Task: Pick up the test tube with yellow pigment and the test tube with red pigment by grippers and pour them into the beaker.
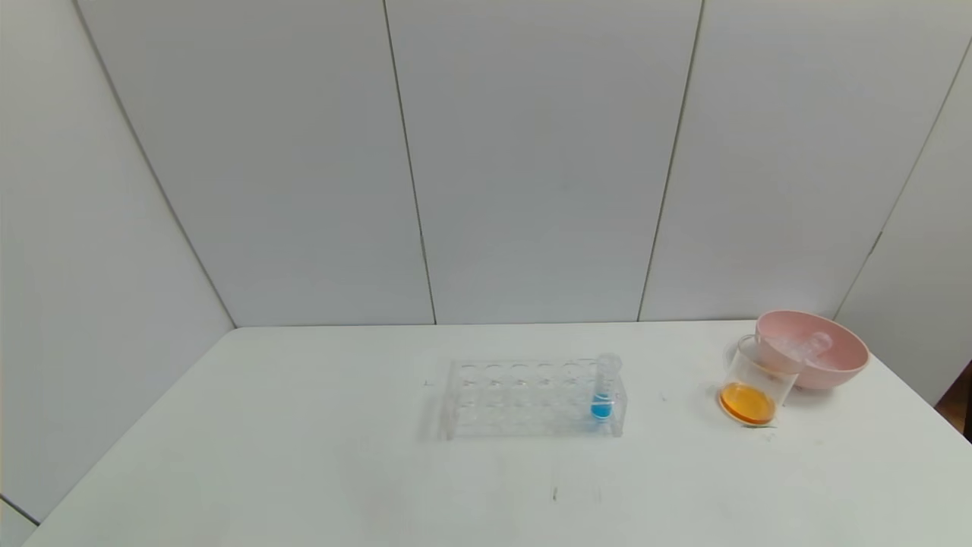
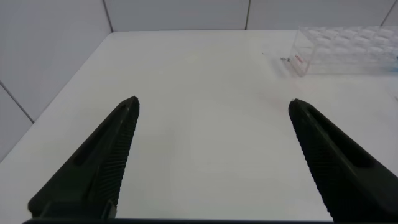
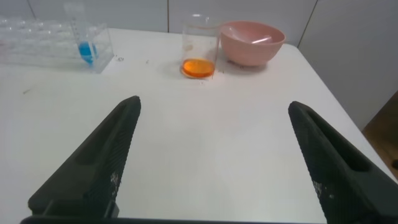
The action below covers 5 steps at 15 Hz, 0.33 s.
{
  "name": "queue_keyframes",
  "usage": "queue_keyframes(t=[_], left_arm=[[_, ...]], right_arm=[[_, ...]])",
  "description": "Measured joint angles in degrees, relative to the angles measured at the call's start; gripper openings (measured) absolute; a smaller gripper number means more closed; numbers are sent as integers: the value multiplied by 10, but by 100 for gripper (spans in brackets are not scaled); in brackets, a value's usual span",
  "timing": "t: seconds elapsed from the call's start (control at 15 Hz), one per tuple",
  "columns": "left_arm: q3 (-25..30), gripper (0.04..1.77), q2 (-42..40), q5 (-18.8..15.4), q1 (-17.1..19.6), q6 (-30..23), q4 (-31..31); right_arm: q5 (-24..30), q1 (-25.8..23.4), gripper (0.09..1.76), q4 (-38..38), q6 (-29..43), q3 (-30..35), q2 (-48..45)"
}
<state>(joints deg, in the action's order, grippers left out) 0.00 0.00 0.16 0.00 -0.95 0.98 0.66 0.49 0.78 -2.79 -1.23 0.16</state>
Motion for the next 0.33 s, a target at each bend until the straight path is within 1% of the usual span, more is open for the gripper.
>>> queue_keyframes(t=[0.33], left_arm=[[0,172,0,0,0,0,0]], right_arm=[[2,0,170,-1,4,11,-1]])
